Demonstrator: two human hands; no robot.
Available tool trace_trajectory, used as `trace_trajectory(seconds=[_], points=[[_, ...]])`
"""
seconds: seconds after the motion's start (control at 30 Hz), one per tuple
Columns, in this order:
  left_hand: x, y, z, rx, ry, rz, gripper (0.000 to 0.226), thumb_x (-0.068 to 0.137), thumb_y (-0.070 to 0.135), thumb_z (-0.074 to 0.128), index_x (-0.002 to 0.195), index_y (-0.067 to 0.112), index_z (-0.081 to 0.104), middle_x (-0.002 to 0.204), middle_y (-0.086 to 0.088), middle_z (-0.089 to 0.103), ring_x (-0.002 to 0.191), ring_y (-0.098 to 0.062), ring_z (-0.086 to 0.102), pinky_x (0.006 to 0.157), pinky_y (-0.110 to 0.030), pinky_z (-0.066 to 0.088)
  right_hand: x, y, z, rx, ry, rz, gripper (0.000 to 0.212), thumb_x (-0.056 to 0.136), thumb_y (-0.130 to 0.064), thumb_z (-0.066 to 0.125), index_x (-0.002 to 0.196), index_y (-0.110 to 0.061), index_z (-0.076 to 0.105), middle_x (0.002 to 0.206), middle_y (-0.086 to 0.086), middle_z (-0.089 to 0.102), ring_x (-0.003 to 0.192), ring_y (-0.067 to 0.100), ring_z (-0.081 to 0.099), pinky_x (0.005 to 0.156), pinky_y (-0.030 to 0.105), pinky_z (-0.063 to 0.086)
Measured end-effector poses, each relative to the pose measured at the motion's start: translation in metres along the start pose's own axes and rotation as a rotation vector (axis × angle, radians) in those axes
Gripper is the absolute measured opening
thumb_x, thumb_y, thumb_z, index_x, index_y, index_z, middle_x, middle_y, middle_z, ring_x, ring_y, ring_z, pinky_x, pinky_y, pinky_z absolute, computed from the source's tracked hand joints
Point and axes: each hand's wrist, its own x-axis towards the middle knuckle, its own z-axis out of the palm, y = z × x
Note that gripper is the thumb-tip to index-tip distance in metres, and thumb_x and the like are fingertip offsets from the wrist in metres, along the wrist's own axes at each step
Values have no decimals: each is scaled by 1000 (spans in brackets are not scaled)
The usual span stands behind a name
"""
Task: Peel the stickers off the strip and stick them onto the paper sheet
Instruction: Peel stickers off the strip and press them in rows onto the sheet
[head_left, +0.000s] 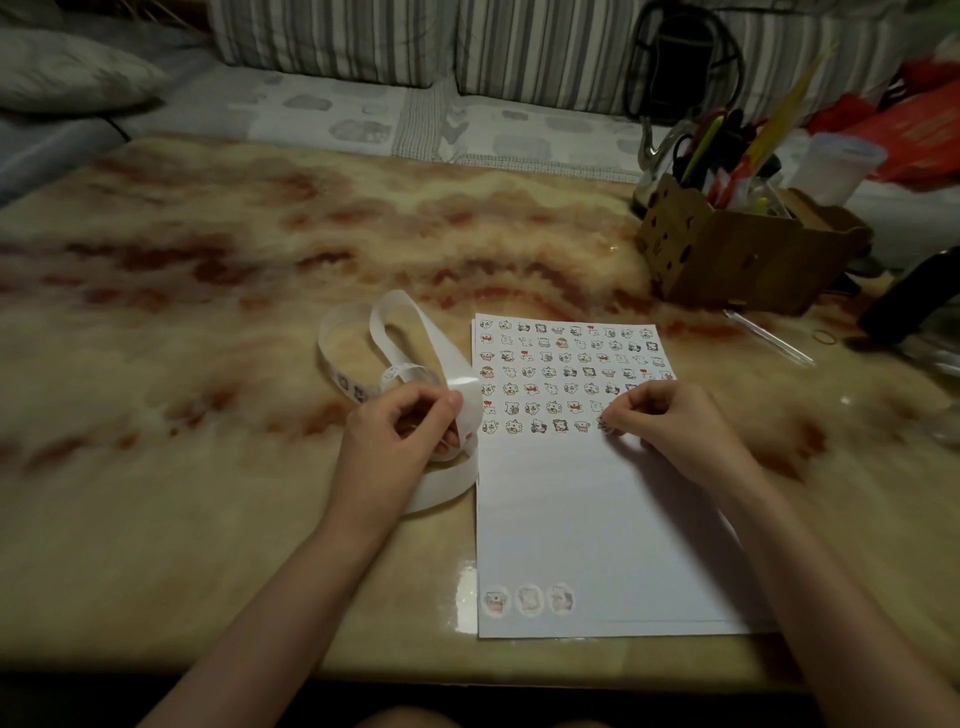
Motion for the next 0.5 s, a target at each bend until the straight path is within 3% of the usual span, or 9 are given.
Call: trace_trajectory(seconds=[0.07, 0.2, 0.5], points=[[0, 0, 0, 2, 0, 0, 16, 88, 12, 63, 74, 7, 69, 58, 6, 65, 54, -2, 59, 60, -13, 47, 0, 0, 1, -6, 4, -2, 6, 79, -9, 71, 72, -10, 72, 67, -4, 73, 51, -8, 56, 52, 5, 38], [1, -1, 0, 11, -2, 4, 16, 88, 13, 63, 73, 8, 69, 58, 6, 65, 55, -3, 59, 60, -15, 47, 0, 1, 2, -22, 10, 7, 8, 78, -10, 71, 71, -12, 71, 64, -6, 72, 57, -5, 61, 62, 17, 42], [0, 0, 0, 21, -3, 9, 17, 88, 13, 62, 73, 7, 68, 59, 8, 65, 55, -2, 60, 60, -13, 47, 0, 6, 5, -74, 38, -3, 9, 76, -16, 74, 69, -13, 69, 61, 0, 68, 55, 8, 53, 62, 28, 40]])
